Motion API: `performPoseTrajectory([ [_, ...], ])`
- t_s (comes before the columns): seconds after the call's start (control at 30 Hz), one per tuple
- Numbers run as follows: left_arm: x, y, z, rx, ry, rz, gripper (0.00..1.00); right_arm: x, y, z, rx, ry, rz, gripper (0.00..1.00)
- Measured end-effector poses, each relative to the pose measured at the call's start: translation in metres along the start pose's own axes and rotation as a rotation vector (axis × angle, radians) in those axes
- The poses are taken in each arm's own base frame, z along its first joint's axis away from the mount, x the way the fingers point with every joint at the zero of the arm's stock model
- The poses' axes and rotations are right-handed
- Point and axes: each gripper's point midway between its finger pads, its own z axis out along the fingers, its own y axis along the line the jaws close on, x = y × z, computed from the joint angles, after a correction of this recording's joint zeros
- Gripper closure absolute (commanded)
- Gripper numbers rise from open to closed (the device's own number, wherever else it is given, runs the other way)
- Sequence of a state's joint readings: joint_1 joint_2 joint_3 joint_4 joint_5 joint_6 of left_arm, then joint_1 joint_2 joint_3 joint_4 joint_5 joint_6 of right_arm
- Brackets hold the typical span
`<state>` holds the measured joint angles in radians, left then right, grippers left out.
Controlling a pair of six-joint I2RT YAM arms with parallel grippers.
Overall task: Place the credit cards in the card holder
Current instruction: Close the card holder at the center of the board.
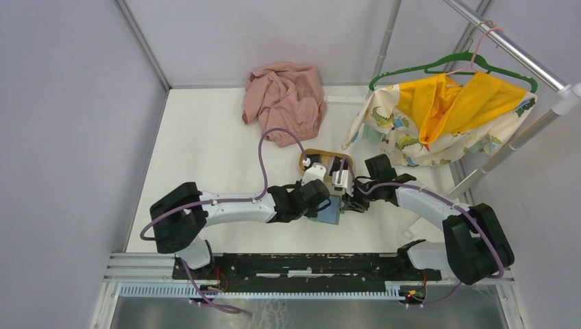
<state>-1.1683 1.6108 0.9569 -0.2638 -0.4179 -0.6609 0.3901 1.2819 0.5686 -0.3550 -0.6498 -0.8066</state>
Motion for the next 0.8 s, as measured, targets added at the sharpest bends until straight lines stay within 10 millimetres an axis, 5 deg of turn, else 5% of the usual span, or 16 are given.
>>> performPoseTrajectory([
  [0.33, 0.0, -0.026, -0.001, 0.078, 0.0, 0.034, 0.62, 0.01, 0.005, 0.005, -0.036, 0.037, 0.039, 0.55],
  [0.63, -0.003, -0.042, 0.007, 0.107, -0.011, 0.05, 0.65, 0.005, 0.007, -0.004, -0.051, 0.015, 0.011, 0.25],
  [0.8, -0.002, -0.053, 0.005, 0.136, -0.016, 0.058, 0.66, 0.011, 0.011, -0.011, -0.02, 0.004, -0.029, 0.23],
])
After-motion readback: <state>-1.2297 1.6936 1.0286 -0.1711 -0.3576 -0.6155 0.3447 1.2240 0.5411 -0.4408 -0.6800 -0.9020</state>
